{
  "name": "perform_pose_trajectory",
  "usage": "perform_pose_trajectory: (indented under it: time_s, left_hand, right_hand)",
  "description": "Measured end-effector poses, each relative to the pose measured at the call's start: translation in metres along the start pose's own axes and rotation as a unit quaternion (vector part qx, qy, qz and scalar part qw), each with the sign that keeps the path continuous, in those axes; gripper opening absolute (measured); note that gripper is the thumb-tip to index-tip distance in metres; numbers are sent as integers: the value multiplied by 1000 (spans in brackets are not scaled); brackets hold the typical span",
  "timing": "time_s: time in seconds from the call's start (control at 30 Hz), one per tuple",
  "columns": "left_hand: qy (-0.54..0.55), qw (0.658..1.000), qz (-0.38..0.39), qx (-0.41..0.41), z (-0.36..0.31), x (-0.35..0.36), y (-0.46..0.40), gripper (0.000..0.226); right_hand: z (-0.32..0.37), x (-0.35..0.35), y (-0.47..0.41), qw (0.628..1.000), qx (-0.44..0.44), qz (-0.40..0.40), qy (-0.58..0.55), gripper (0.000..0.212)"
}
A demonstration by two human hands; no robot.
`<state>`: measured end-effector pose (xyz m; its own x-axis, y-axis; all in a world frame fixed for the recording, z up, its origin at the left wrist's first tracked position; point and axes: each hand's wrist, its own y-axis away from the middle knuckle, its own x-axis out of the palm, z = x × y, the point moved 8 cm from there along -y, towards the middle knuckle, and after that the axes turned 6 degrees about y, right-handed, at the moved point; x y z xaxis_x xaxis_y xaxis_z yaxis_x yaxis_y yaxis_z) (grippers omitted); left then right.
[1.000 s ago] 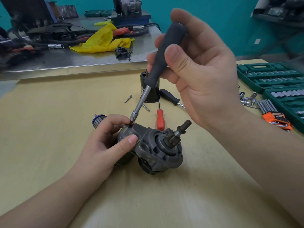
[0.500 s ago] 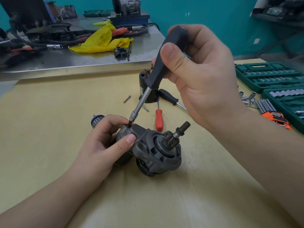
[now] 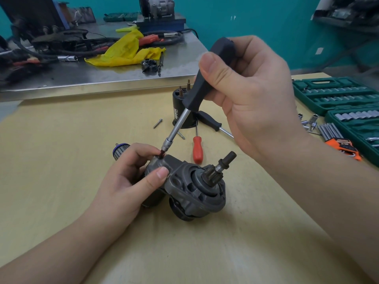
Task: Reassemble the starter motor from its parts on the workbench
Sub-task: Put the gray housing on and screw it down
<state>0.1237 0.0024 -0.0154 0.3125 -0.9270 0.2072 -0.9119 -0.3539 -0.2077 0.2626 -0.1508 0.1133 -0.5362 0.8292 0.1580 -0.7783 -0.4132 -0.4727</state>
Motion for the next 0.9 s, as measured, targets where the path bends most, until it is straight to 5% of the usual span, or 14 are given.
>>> perform_pose_trajectory:
  time_s: [0.43, 0.6, 0.9]
  left_hand:
    - [2, 1000, -15, -15, 5, -5, 2, 31]
    - [-5, 999, -22, -24, 3, -5, 3, 55]
    - [-12, 999, -33, -25, 1, -5, 3, 61]
  right_hand:
    - [1, 8, 5, 999, -32, 22, 26, 31]
    - [-1, 10, 6, 999, -17, 37, -6, 33]
    - [-6, 10, 4, 998, 18, 48, -27, 32]
